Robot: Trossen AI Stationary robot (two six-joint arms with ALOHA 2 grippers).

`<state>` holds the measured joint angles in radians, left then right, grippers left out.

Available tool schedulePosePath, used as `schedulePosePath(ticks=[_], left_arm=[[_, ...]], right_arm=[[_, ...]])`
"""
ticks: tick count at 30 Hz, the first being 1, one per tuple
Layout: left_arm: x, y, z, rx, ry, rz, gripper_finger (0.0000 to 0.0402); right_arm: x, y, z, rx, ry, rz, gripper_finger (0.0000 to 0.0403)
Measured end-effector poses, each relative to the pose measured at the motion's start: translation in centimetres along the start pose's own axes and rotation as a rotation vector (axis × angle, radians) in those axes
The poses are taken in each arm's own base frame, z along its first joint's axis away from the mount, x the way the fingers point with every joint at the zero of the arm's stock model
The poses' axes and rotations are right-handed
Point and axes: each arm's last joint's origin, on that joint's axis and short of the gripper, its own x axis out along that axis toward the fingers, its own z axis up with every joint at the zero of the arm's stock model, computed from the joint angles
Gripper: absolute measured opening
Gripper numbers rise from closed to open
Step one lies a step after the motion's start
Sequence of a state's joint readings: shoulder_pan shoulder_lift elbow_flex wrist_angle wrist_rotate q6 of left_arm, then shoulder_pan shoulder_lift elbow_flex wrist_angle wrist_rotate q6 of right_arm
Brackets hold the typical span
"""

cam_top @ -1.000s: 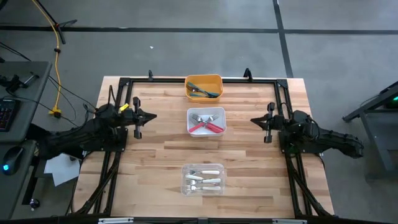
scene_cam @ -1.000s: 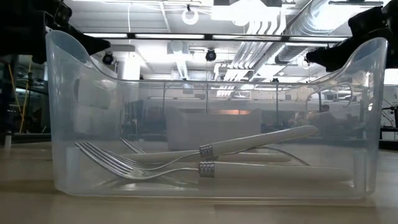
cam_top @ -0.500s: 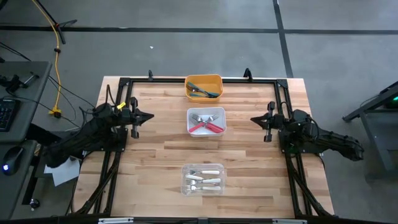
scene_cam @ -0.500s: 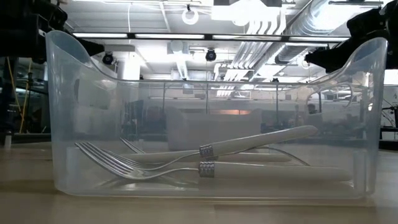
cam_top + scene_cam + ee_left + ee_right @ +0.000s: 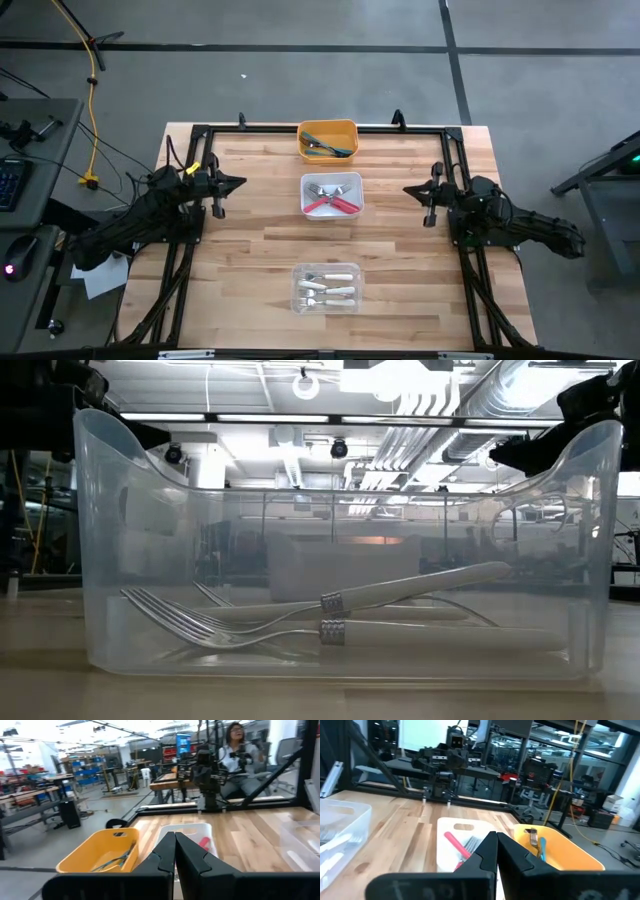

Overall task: Sort silverware by color (type)
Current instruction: Return to Home Position

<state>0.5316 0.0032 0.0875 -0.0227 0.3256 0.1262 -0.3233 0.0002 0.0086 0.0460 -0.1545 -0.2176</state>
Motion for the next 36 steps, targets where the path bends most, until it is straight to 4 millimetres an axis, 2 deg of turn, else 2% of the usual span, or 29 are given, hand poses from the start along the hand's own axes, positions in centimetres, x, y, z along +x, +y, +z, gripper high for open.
schedulePosePath(ticks=[13,23,26,28,32,36], left_arm=[[0.0,0.0,-0.2,-0.001,0.027,0.019,0.0000],[0.0,0.1,0.2,0.024,-0.027,0.039,0.0000],[0.3,0.1,-0.8,-0.007,-0.063,0.056,0.0000],[0.4,0.1,-1.6,-0.037,-0.025,0.065,0.0000],[0.4,0.2,-2.0,-0.093,0.020,0.102,0.0000],[0.4,0.3,-1.8,-0.066,0.006,0.131,0.0000]], right_arm=[[-0.1,-0.7,0.2,-0.003,0.013,-0.236,0.0000],[-0.1,-0.8,0.3,-0.022,0.008,-0.240,0.0000],[-0.1,-0.8,0.3,-0.022,0.013,-0.263,0.0000],[-0.1,-0.8,0.2,-0.009,0.018,-0.262,0.0000],[-0.1,-0.7,-0.2,0.000,0.064,-0.252,0.0000],[-0.1,-0.7,-0.3,-0.008,0.070,-0.258,0.0000]])
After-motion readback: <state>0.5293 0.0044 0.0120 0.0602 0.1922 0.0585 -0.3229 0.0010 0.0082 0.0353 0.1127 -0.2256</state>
